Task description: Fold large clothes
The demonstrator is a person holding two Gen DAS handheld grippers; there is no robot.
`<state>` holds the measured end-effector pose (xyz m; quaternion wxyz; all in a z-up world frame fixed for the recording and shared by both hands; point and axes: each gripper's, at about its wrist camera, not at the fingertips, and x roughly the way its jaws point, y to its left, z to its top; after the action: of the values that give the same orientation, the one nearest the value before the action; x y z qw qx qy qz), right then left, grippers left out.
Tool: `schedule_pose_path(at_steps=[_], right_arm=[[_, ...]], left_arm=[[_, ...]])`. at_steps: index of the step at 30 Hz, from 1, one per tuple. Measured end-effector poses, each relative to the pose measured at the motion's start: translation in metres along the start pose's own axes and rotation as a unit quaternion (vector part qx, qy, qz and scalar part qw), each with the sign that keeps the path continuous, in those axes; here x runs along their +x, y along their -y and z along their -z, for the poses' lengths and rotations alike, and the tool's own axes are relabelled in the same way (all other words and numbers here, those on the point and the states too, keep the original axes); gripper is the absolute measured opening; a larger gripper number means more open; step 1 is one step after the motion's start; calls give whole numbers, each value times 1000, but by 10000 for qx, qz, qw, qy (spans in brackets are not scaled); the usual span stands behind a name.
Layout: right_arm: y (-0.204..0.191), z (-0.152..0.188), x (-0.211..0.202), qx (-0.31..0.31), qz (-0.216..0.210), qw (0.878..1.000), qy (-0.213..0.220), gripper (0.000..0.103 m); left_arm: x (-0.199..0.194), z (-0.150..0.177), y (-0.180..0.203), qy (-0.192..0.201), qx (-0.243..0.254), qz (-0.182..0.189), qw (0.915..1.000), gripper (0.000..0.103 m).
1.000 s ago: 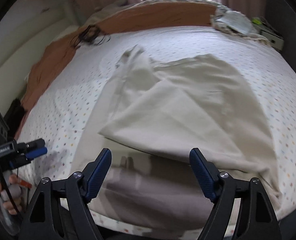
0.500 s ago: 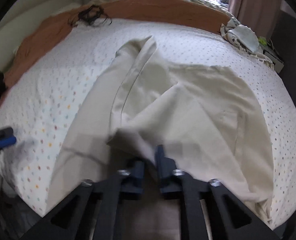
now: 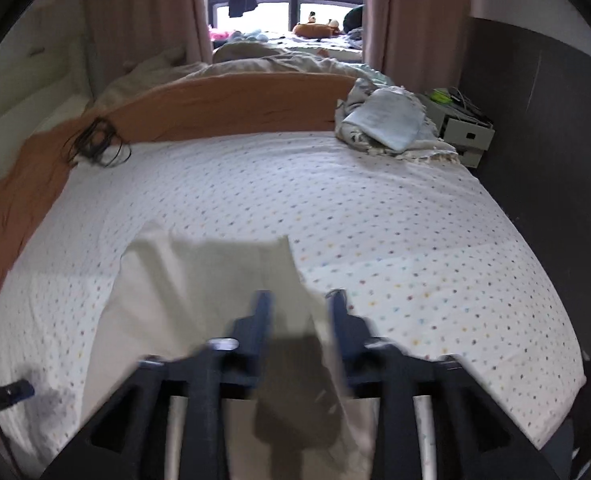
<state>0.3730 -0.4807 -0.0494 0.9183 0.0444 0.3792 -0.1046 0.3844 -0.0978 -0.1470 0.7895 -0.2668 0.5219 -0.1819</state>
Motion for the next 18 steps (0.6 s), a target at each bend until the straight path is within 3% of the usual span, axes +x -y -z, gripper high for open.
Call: schedule_pose_path(at_steps=[1,4,12,18], right_arm=[[3,1,1,22,-25,10000,26,61],[10,9,15,189,-109,9997,-149,73],[23,49,99,270,-174,9906,-1327,73],[34,56,149,275,-223,9843,-1730,72]], left_arm=[[3,-2,2,-18,11,-22,10000,54],[14,-7,7,-89,39,-82,9999,54],[54,-18,23,-378,185,-249,9988,54],[88,-29,33,-580,274,-358,9973,54]])
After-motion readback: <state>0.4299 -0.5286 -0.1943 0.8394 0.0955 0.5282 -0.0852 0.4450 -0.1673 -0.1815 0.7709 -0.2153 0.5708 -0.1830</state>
